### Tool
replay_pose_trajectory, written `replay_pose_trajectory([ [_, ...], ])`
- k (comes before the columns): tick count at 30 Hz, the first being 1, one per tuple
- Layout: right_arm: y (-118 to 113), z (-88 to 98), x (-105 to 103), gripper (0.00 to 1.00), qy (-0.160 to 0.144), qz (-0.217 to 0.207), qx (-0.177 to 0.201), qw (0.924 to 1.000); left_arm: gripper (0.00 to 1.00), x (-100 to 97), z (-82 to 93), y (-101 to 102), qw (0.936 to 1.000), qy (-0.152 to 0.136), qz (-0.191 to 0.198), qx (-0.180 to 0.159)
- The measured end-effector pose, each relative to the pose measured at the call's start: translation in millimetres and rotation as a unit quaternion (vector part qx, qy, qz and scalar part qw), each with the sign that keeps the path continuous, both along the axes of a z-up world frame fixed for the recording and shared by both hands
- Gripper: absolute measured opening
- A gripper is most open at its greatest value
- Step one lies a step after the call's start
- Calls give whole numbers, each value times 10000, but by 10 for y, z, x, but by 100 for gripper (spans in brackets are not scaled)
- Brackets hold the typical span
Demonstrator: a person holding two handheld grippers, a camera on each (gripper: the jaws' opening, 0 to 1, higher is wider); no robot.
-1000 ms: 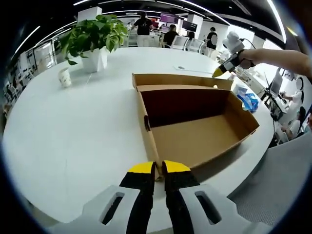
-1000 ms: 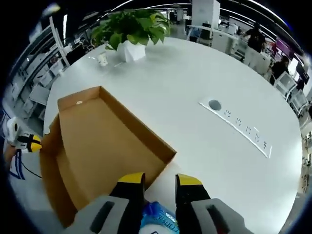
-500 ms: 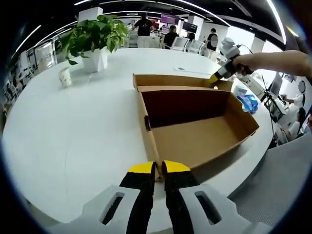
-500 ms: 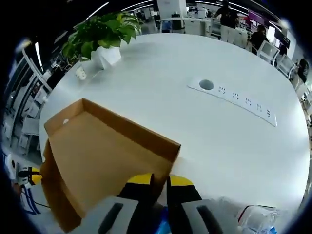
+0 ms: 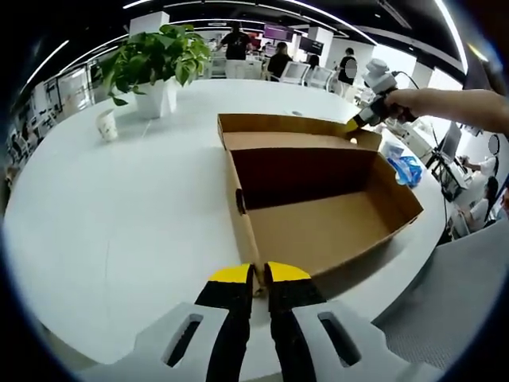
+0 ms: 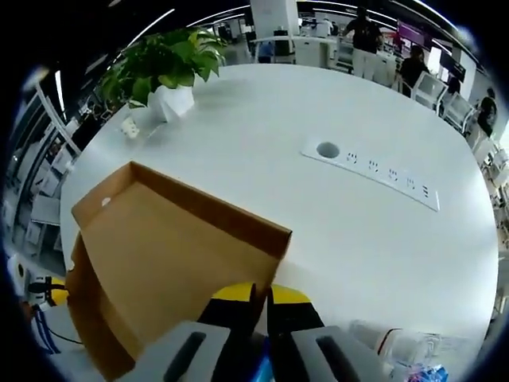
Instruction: Operate the shoe box by opening the lid, removing the specified soft item, and placing it in the target area until the item is outside and the box remains undamaged.
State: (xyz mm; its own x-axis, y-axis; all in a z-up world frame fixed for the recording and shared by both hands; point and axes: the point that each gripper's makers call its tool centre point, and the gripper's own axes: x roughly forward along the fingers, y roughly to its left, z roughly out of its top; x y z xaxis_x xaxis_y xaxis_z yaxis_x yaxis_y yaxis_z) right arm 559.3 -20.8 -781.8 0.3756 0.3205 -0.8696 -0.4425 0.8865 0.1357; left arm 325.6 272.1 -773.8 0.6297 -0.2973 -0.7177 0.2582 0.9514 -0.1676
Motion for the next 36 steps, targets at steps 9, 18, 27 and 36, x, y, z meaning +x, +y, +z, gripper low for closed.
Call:
replay_pose_trajectory([
  [9, -32, 172, -71, 1, -252, 41, 66, 9997, 4, -17, 15, -25, 10000, -29, 80, -19],
  [18, -7, 469, -120, 0, -752, 31, 305, 9967, 3, -44, 36, -56, 9998, -57, 184, -58],
  [27, 1, 672, -163, 0, -1125, 38, 520, 9923, 3, -44, 41, -58, 9995, -83, 268, -111],
  [36, 10, 896, -284, 0, -1586, 87, 763, 9844, 3, -37, 42, -51, 9994, -119, 319, -80],
])
